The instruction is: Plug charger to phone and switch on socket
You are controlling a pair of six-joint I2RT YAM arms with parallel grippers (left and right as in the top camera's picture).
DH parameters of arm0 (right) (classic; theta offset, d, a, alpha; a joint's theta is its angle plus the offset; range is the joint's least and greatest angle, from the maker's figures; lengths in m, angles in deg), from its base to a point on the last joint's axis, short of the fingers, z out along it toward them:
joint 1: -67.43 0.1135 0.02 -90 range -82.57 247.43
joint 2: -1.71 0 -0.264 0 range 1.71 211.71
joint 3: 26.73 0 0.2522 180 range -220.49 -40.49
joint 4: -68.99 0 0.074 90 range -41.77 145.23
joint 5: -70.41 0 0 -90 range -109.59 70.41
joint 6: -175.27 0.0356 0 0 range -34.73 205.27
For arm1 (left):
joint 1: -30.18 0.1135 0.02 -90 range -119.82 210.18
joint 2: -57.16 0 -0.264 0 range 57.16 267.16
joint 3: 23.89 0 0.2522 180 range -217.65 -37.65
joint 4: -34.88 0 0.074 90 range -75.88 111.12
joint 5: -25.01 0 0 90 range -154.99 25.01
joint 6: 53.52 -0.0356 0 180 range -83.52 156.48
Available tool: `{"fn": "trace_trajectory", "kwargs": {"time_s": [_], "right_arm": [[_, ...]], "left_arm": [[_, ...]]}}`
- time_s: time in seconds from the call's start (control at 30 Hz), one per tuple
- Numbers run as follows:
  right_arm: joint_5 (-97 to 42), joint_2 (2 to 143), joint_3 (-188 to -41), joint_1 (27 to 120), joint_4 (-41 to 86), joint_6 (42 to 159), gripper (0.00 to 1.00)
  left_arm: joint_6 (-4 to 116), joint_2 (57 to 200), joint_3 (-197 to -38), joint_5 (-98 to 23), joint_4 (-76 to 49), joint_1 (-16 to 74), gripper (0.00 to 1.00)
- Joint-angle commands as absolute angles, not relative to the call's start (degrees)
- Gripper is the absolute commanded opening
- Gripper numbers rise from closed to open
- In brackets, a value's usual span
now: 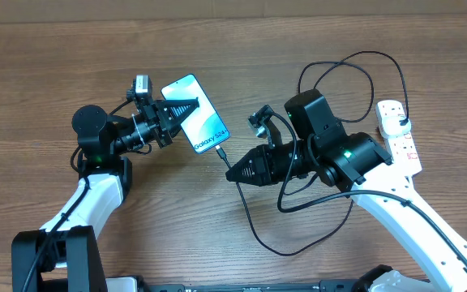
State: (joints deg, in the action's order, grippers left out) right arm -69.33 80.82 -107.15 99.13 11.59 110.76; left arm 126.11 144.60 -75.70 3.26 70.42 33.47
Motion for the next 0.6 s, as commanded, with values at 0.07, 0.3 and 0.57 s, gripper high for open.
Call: {"fn": "trace_trajectory", "kwargs": {"time_s": [0.07, 0.3, 0.57], "right_arm": [[-70.2, 82.0, -108.2, 100.6, 12.0, 111.0, 0.04], [-68.5, 82.2, -108.2, 100.7, 12.3, 110.8, 0.04], [-65.7, 82.2, -108.2, 100.7, 12.1, 110.5, 0.04]], "left_arm": [[126.9, 144.2, -77.1, 3.0, 71.1, 33.1, 0.04], [126.9, 144.2, -77.1, 5.4, 71.1, 33.1, 0.04], [124.7, 144.2, -77.1, 7.5, 71.1, 33.2, 0.04]]}}
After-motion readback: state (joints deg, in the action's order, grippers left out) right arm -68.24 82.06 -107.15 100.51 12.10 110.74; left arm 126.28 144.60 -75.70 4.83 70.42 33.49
